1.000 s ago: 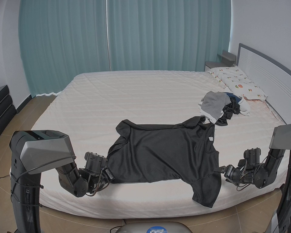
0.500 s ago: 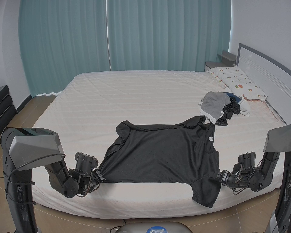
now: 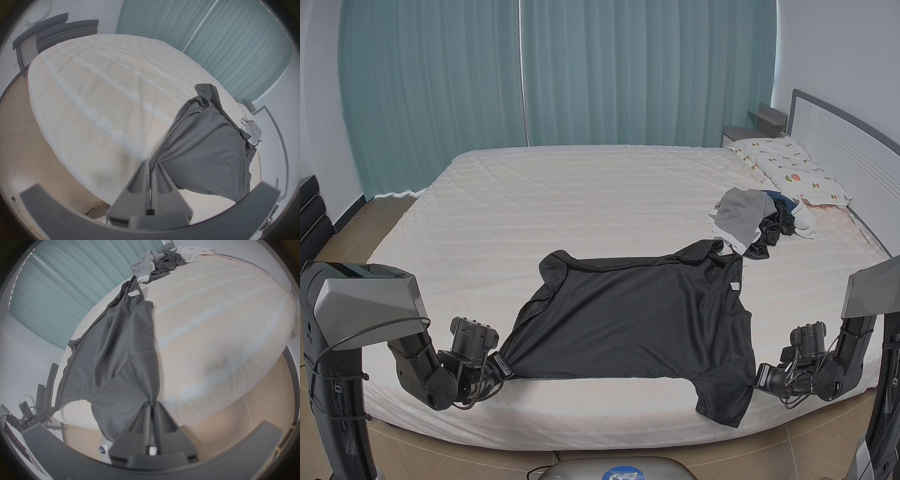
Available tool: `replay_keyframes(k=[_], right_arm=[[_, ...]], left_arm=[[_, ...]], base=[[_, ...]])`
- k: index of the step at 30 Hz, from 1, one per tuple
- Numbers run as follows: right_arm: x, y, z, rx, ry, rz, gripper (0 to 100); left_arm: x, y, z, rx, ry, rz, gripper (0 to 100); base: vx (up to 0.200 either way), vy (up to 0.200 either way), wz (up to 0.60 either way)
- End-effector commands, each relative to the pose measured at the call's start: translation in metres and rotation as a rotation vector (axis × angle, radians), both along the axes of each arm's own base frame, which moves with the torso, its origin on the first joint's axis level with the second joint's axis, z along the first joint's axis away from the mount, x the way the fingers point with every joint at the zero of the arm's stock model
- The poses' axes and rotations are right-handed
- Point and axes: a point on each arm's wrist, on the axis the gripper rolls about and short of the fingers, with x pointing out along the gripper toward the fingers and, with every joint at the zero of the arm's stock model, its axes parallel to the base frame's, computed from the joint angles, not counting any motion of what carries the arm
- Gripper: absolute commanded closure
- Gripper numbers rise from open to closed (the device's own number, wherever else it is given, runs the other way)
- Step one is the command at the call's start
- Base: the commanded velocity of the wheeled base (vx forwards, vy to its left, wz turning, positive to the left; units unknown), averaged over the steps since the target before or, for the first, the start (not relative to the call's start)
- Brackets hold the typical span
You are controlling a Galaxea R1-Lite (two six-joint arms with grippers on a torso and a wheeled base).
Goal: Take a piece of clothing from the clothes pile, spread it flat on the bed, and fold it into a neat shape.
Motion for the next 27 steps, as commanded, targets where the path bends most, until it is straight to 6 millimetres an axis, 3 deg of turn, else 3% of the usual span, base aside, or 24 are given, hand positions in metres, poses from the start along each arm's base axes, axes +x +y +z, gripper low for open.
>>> replay_keyframes(k=[1, 11, 16, 27], right_arm=[[-0.003, -0.009, 0.004, -0.009, -0.005, -0.021, 100], [-0.016, -0.039, 0.008, -0.099, 0.001, -0.016, 100], [-0.018, -0.043, 0.015, -0.117, -0.004, -0.006, 100], [-0.016, -0.043, 0.01, -0.128, 0.02, 0.022, 100]], left_arm=[[-0.005, 0.001, -0.001, 0.003, 0.015, -0.003, 100], [-0.027, -0.004, -0.005, 0.02, 0.086, -0.069, 100], [-0.038, -0.008, -0.009, 0.061, 0.144, -0.122, 100], [-0.034, -0.01, -0.006, 0.031, 0.118, -0.124, 100]], base=[[0.0, 0.0, 0.0], [0.0, 0.0, 0.0], [0.0, 0.0, 0.0], [0.0, 0.0, 0.0]])
